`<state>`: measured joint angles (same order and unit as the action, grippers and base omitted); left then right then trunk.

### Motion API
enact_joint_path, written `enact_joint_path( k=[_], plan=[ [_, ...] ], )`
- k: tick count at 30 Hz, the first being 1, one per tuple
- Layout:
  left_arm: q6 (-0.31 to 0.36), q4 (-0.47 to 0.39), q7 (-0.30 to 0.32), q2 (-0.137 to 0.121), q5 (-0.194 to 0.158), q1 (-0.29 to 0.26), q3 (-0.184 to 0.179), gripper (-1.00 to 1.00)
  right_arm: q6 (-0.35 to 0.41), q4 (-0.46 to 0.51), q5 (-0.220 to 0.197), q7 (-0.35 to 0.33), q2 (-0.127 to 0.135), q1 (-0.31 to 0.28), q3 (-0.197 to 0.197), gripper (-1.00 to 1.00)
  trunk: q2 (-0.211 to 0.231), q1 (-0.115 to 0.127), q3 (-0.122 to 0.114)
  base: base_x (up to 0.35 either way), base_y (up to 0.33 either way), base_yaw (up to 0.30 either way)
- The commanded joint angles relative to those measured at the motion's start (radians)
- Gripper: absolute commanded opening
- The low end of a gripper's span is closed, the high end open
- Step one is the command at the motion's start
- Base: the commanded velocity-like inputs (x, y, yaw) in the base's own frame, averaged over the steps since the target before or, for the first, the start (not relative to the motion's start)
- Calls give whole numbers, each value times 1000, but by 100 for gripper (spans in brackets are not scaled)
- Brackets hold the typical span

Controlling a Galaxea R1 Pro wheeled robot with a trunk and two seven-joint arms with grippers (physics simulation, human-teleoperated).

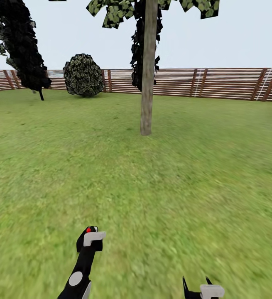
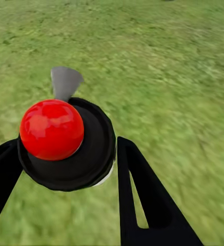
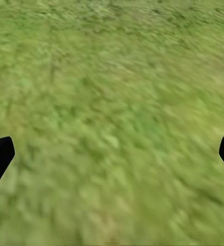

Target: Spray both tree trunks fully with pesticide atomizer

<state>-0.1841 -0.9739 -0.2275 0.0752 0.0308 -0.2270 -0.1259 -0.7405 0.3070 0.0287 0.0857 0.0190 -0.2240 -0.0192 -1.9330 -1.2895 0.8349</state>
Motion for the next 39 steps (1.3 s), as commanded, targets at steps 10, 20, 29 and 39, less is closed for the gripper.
enact_joint_path(
  k=[10, 20, 29, 39],
  plan=[
    [2, -2, -1, -2, 1, 0, 0, -100, -2, -2, 0, 2, -1, 1, -1, 100, 0, 0, 0, 341, 0, 0],
    [2, -2, -1, -2, 1, 0, 0, -100, -2, 0, -1, 3, 1, 2, 1, 100, 0, 0, 0, 340, 0, 0],
    [2, -2, -1, -2, 1, 0, 0, -100, -2, -1, 0, 1, 1, 2, -1, 100, 0, 0, 0, 341, 0, 0],
    [2, -3, -1, -2, 1, 0, 0, -100, -1, -2, 2, 0, 1, 2, -1, 100, 0, 0, 0, 341, 0, 0]
  ],
)
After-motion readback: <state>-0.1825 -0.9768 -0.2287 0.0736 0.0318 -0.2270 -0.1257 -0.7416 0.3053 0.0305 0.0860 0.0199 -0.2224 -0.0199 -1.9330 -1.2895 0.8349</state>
